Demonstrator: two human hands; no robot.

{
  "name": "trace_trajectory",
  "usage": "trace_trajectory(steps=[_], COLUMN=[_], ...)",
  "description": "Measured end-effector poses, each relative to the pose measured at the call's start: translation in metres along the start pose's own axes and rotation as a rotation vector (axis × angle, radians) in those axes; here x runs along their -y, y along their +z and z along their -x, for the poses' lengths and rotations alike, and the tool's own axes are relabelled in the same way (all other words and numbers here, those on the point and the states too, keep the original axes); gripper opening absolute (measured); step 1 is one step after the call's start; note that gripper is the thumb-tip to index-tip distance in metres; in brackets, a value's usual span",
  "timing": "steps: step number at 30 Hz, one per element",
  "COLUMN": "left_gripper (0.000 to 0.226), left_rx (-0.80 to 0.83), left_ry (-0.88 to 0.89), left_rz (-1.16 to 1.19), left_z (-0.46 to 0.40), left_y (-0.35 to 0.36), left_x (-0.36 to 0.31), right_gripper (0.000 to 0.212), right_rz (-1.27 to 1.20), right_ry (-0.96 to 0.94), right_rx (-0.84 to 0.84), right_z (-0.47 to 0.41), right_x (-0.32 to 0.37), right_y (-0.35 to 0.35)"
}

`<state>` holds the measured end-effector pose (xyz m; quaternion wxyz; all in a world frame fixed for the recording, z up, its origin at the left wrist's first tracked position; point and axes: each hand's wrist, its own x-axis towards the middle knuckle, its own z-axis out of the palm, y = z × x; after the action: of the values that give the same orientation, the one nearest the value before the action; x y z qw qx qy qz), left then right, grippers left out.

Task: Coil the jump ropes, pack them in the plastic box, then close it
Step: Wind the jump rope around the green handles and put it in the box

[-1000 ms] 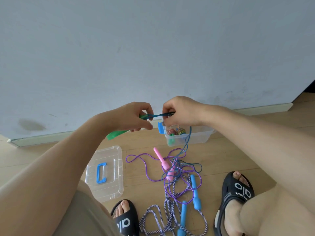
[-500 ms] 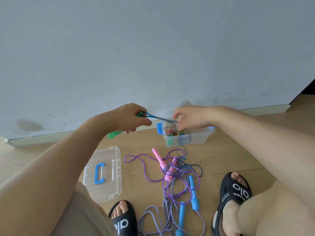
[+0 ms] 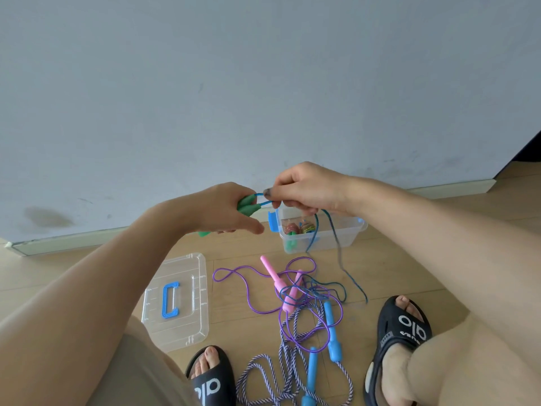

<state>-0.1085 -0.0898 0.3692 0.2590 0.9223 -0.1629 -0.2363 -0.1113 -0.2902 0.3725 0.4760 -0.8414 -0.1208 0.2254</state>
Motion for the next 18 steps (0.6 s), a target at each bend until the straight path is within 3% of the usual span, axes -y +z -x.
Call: trace_trajectory(steps=[12,18], left_gripper=[0.03,0.033], left_rx=[-0.158,-0.228], left_ry=[0.005,0.009], left_rz=[-0.092,-0.173], left_z=[0.001,0.002], left_y=[-0.002,-0.004], left_x=[0.003,0.001], right_gripper=[0.033,0.033], right_rz=[-0.169,-0.076], right_ry=[0.055,0.046], right_rx=[-0.078,-0.095], right_z=[-0.007,-0.006], right_x=[-0.005,-0.007], right_y=[-0.006,-0.01])
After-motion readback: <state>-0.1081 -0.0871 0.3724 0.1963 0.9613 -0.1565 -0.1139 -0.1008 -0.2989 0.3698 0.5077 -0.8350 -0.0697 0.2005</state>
